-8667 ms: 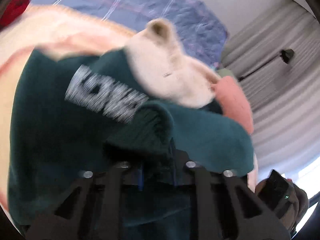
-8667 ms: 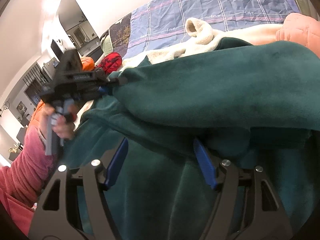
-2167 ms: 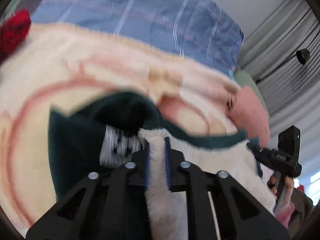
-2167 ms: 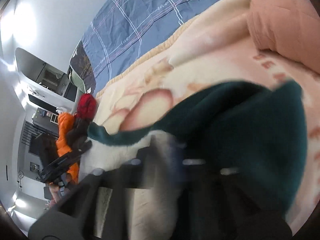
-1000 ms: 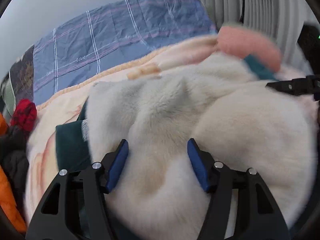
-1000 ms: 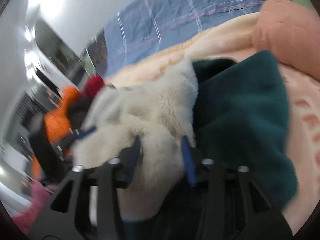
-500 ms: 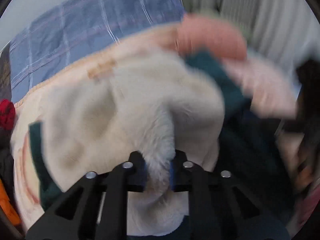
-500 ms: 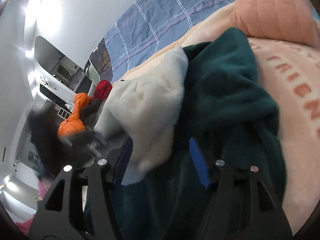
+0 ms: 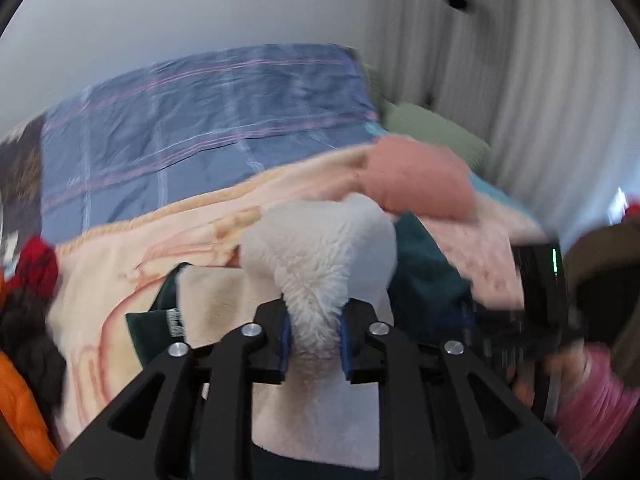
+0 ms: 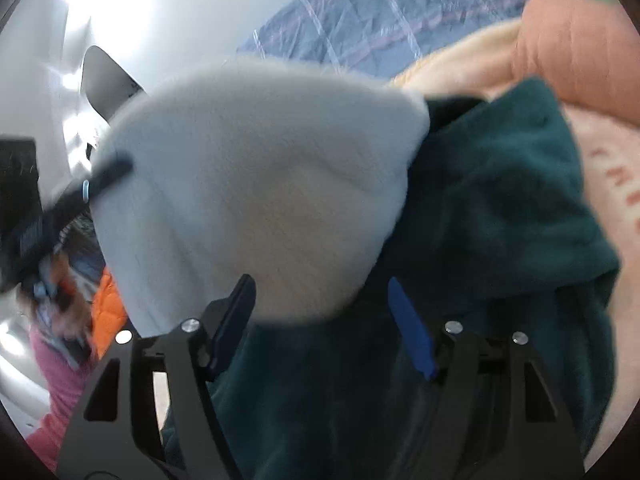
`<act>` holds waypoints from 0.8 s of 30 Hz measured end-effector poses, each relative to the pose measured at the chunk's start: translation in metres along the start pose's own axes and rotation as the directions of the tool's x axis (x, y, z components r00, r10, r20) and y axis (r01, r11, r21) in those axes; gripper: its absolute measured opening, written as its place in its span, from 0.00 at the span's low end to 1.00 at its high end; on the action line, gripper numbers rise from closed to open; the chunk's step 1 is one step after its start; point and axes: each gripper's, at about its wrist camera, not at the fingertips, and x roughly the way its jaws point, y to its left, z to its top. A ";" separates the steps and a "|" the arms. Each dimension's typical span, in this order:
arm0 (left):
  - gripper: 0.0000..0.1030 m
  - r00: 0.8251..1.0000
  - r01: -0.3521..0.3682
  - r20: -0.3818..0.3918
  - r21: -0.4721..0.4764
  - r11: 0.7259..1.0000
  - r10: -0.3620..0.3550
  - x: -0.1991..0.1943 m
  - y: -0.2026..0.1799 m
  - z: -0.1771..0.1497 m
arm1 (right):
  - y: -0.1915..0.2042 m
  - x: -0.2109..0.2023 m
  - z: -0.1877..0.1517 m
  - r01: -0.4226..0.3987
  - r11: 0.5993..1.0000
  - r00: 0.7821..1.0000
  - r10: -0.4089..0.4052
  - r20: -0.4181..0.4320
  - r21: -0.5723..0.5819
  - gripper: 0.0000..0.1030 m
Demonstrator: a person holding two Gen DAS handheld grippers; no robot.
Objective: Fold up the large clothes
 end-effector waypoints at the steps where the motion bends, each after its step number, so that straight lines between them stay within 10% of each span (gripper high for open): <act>1: 0.24 1.000 0.021 -0.016 0.047 0.999 -0.020 0.001 -0.011 -0.012 | -0.001 -0.008 0.002 0.006 1.000 0.999 -0.006 0.033 0.000 0.69; 5: 0.41 0.985 0.144 -0.117 0.160 0.977 -0.126 0.021 -0.054 -0.076 | -0.020 -0.050 0.008 0.052 0.997 0.984 -0.062 0.165 0.060 0.69; 8: 0.47 0.992 0.063 -0.121 0.318 0.946 -0.026 0.043 -0.095 -0.116 | -0.022 -0.061 0.020 0.042 0.997 0.978 -0.055 0.200 0.070 0.70; 13: 0.54 0.995 0.035 -0.099 0.397 0.917 0.005 0.047 -0.120 -0.125 | 0.026 -0.016 0.030 -0.177 0.980 0.982 0.181 0.047 -0.089 0.70; 16: 0.56 0.995 0.026 -0.096 0.432 0.902 0.018 0.035 -0.114 -0.133 | 0.036 0.017 0.006 -0.048 0.985 0.995 0.033 -0.093 -0.164 0.65; 19: 0.56 0.995 0.040 -0.098 0.377 0.925 -0.003 0.015 -0.091 -0.141 | 0.013 0.044 -0.031 0.116 0.960 0.978 -0.156 -0.140 -0.254 0.60; 24: 0.52 1.000 -0.013 -0.004 0.054 0.998 0.013 0.000 -0.027 -0.108 | 0.017 0.042 -0.047 0.150 0.944 0.980 -0.181 -0.079 -0.295 0.62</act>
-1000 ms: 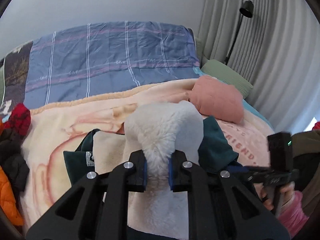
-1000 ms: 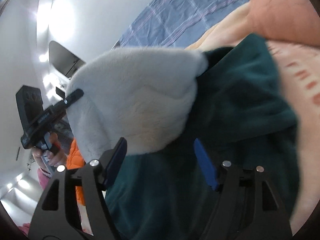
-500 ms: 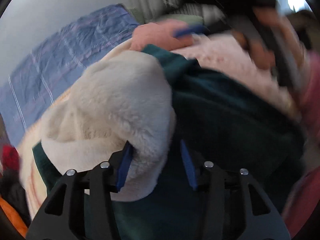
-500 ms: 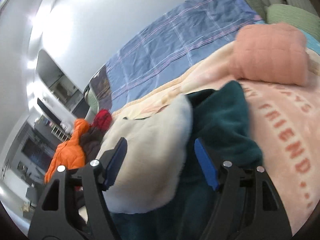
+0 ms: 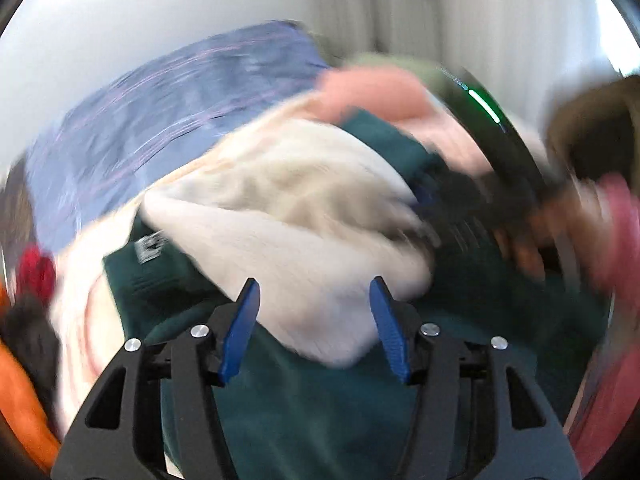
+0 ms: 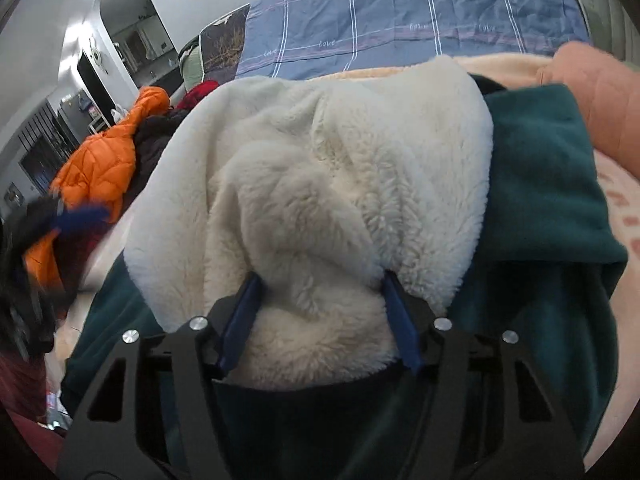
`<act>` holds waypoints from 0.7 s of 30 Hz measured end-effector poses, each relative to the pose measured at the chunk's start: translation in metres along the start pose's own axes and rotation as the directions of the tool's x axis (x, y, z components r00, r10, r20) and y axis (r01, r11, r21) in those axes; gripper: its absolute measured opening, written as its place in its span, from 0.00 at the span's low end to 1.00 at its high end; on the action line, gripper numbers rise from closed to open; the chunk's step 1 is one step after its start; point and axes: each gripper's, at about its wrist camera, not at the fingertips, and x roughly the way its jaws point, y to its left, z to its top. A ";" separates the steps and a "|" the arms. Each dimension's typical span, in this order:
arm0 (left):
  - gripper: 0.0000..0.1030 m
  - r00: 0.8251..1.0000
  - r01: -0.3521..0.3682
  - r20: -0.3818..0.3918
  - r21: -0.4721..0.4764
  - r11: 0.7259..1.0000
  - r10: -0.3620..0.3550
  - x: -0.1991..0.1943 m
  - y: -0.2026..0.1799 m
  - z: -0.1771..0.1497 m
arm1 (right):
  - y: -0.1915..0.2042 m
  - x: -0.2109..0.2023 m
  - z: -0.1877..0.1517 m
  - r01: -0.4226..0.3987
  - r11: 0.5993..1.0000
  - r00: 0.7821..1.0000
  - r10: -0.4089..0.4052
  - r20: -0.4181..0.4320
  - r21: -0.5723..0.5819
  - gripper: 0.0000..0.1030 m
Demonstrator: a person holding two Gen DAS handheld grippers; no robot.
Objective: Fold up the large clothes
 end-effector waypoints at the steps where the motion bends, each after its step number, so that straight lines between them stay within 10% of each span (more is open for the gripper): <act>1: 0.47 1.000 0.021 0.024 -0.067 0.998 -0.019 0.001 0.010 0.006 | 0.003 -0.001 0.002 0.013 1.000 1.000 -0.013 0.002 -0.008 0.62; 4: 0.47 0.997 -0.063 0.033 -0.128 0.990 0.068 0.026 0.022 0.015 | 0.010 -0.007 0.001 0.025 0.999 1.000 -0.025 -0.001 -0.037 0.61; 8: 0.48 0.957 -0.254 -0.152 -0.018 0.967 0.249 0.094 0.029 -0.021 | -0.011 -0.047 0.010 -0.154 0.978 0.985 0.142 0.093 0.141 0.52; 12: 0.53 0.976 -0.190 -0.130 -0.139 0.972 0.172 0.093 0.051 -0.028 | -0.014 -0.069 0.031 -0.229 0.967 0.951 0.199 0.238 0.110 0.32; 16: 0.62 0.979 -0.173 -0.135 -0.179 0.968 0.150 0.092 0.059 -0.036 | -0.009 0.008 0.015 0.031 1.000 0.998 -0.031 -0.048 0.005 0.31; 21: 0.66 0.985 -0.137 -0.131 -0.234 0.963 0.109 0.088 0.066 -0.039 | -0.008 0.005 0.004 0.051 0.999 0.998 -0.052 -0.023 -0.005 0.31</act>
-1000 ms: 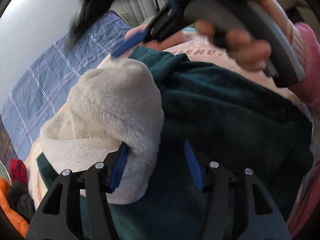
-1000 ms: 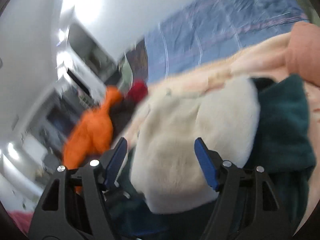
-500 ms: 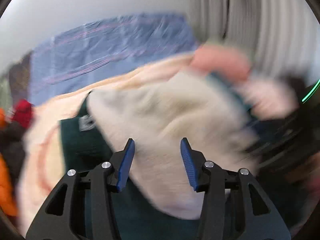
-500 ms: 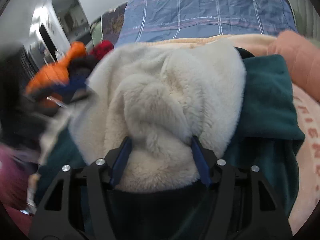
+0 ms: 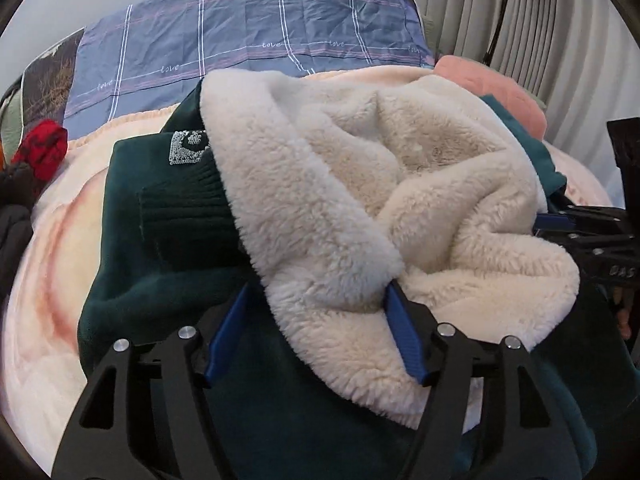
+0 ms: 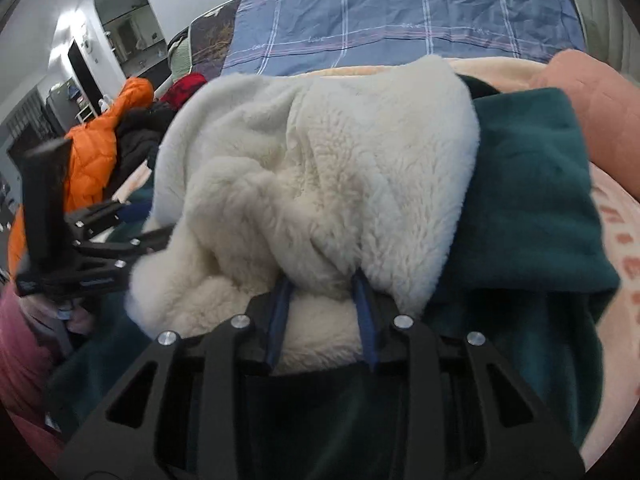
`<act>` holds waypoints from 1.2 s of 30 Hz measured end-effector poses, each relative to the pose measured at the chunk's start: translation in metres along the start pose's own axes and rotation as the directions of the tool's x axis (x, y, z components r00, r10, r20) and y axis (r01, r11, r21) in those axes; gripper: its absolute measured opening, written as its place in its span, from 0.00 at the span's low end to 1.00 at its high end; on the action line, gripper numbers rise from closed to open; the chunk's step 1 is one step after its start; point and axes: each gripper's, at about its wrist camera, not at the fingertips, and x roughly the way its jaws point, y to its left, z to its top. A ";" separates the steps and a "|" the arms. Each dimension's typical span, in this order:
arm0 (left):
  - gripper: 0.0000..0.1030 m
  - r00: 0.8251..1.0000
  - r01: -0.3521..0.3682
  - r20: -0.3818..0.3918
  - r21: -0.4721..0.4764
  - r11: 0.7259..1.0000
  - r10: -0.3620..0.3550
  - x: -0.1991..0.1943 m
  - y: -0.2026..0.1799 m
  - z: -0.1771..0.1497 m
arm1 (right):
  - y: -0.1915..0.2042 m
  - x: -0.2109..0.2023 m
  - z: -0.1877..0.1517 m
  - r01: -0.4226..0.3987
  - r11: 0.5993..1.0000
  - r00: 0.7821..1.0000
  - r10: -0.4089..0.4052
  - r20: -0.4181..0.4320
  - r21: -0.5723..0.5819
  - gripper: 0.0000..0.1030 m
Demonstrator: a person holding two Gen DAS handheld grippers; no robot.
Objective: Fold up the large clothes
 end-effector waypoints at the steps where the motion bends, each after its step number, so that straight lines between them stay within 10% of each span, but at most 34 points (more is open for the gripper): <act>1: 0.66 1.000 -0.006 0.003 0.005 1.000 0.006 -0.003 -0.002 0.000 | 0.001 -0.005 -0.001 0.005 1.000 1.000 -0.005 -0.007 0.004 0.31; 4: 0.64 0.999 -0.024 0.047 0.024 0.999 0.023 -0.034 -0.004 -0.004 | -0.006 -0.033 -0.010 -0.017 0.999 1.000 0.016 0.015 0.038 0.42; 6: 0.64 0.996 -0.013 0.086 0.033 0.999 0.010 -0.063 0.001 -0.016 | -0.014 -0.068 -0.023 -0.016 0.997 0.997 0.011 0.072 0.069 0.71; 13: 0.64 0.998 -0.054 0.035 -0.014 0.998 0.055 -0.129 0.039 -0.084 | -0.055 -0.140 -0.103 0.008 0.965 0.990 -0.044 0.132 0.261 0.71; 19: 0.69 0.993 0.107 -0.024 -0.177 0.978 -0.113 -0.148 0.060 -0.148 | -0.071 -0.157 -0.169 -0.003 0.902 0.995 -0.038 0.088 0.432 0.71; 23: 0.71 0.995 0.090 -0.036 -0.155 0.984 -0.096 -0.150 0.045 -0.175 | -0.066 -0.155 -0.200 -0.017 0.891 0.999 -0.005 0.047 0.454 0.72; 36: 0.66 0.950 0.297 0.019 -0.366 0.882 -0.312 -0.160 0.056 -0.207 | -0.052 -0.159 -0.218 -0.266 0.832 0.963 0.213 0.163 0.487 0.74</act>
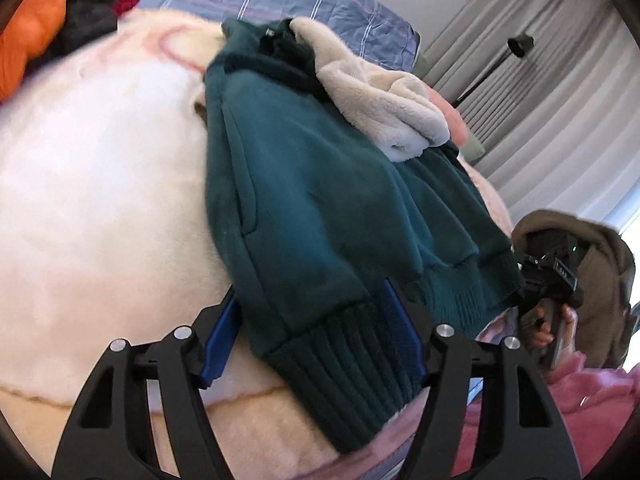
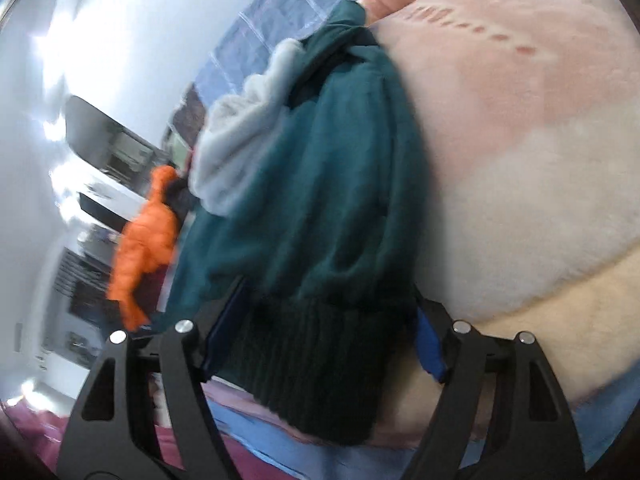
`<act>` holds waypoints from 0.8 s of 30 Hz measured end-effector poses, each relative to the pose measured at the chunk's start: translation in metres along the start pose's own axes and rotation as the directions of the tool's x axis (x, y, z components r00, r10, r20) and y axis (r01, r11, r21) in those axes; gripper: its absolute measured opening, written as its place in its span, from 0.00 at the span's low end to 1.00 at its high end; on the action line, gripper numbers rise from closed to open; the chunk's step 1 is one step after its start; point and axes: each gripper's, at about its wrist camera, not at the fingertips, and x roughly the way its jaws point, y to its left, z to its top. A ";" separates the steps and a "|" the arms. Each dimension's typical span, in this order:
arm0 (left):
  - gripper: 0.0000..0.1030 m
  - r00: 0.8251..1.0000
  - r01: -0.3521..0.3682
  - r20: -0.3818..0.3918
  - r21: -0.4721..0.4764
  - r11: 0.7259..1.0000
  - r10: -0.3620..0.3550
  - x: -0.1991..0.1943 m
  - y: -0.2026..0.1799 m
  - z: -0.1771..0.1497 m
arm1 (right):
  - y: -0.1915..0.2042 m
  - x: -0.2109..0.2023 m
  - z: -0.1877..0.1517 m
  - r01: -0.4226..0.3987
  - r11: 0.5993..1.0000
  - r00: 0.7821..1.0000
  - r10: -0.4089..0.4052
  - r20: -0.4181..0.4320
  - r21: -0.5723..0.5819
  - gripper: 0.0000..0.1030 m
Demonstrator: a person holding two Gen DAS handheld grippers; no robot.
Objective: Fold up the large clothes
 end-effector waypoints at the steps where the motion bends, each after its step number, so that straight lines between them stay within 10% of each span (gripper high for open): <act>1: 0.66 1.000 -0.007 -0.007 -0.004 1.000 0.007 0.002 0.000 0.002 | 0.004 0.001 0.002 -0.004 1.000 1.000 0.004 -0.007 -0.019 0.74; 8: 0.66 0.999 -0.031 -0.013 0.016 0.999 0.031 0.007 -0.005 0.003 | 0.003 0.012 -0.005 -0.011 0.998 0.999 0.009 -0.039 -0.056 0.74; 11: 0.35 0.999 -0.047 0.006 -0.007 0.999 0.047 0.009 -0.009 0.013 | -0.001 0.011 0.000 -0.121 0.993 0.993 0.121 -0.009 -0.005 0.28; 13: 0.25 0.998 0.024 0.061 -0.065 0.998 -0.020 -0.006 -0.013 0.030 | -0.003 -0.001 0.012 -0.320 0.945 0.946 0.315 0.070 0.065 0.27; 24: 0.18 0.930 0.008 0.363 0.117 0.993 -0.050 -0.135 -0.102 0.068 | 0.107 -0.101 0.028 -0.337 0.900 0.881 0.405 0.244 -0.276 0.17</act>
